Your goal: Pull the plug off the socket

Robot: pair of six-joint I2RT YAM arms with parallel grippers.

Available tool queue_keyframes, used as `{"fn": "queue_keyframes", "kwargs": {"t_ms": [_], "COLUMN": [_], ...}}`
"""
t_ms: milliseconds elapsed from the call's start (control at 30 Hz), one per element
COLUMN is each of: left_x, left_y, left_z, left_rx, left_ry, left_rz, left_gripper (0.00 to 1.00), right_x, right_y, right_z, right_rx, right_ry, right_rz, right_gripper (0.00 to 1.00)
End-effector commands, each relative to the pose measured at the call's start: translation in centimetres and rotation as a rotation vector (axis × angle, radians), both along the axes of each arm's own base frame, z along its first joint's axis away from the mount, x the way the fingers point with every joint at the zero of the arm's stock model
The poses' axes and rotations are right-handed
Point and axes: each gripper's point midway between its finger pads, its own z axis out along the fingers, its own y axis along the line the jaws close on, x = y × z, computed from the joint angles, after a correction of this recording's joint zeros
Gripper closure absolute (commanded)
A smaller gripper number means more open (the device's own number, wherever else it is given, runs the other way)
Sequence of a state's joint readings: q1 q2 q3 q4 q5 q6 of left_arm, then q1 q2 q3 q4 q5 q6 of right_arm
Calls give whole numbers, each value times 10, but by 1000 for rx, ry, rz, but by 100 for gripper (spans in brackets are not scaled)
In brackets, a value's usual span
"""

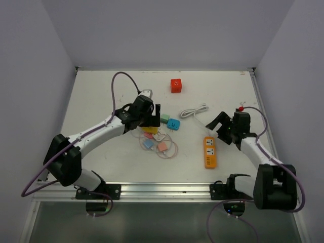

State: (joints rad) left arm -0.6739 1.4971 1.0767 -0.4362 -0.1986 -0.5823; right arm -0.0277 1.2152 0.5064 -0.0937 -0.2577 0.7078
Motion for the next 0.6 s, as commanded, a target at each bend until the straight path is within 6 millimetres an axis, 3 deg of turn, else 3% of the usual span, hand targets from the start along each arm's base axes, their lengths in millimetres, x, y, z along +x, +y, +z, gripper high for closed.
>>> {"fn": "queue_keyframes", "kwargs": {"t_ms": [0,133,167,200,233,267,300,333,367,400,433,467,500,533,567], "left_x": [12,9,8,7,5,4,3,-1,-4,-8,-14,-19,-29,-34,-40], "left_y": [4,17,20,25,33,39,45,58,66,74,90,98,111,122,130], "left_z": [52,94,103,112,132,143,155,178,191,202,227,238,257,267,275], "left_rx": [-49,-75,-79,-83,-89,-89,-89,-89,-91,-84,-88,-90,-109,-91,-93], "left_ry": [-126,-212,-233,-255,-301,-329,-358,-417,-448,-473,-539,-569,-616,-648,-670], "left_rz": [34,70,78,87,113,124,136,166,185,199,232,246,267,286,301], "left_gripper": [0,0,0,0,0,0,0,0,0,0,0,0,0,0,0], "right_x": [-3,-9,-7,-14,-17,-17,-21,-28,-29,-32,-34,-38,-45,-51,-56], "right_y": [-28,-45,-46,-55,-60,-64,-69,-74,-72,-69,-67,-68,-70,-74,-76], "right_z": [33,87,109,115,129,162,175,182,207,218,233,261,272,301,311], "right_rx": [-134,-216,-223,-271,-297,-316,-347,-377,-367,-355,-352,-358,-381,-400,-419], "right_ry": [-16,-123,-168,-161,-187,-259,-276,-266,-323,-348,-389,-455,-469,-521,-533], "right_rz": [-84,-145,-150,-170,-187,-200,-213,-231,-235,-219,-215,-225,-220,-239,-243], "right_gripper": [1,1,1,1,1,1,1,1,1,1,1,1,1,1,1]}}
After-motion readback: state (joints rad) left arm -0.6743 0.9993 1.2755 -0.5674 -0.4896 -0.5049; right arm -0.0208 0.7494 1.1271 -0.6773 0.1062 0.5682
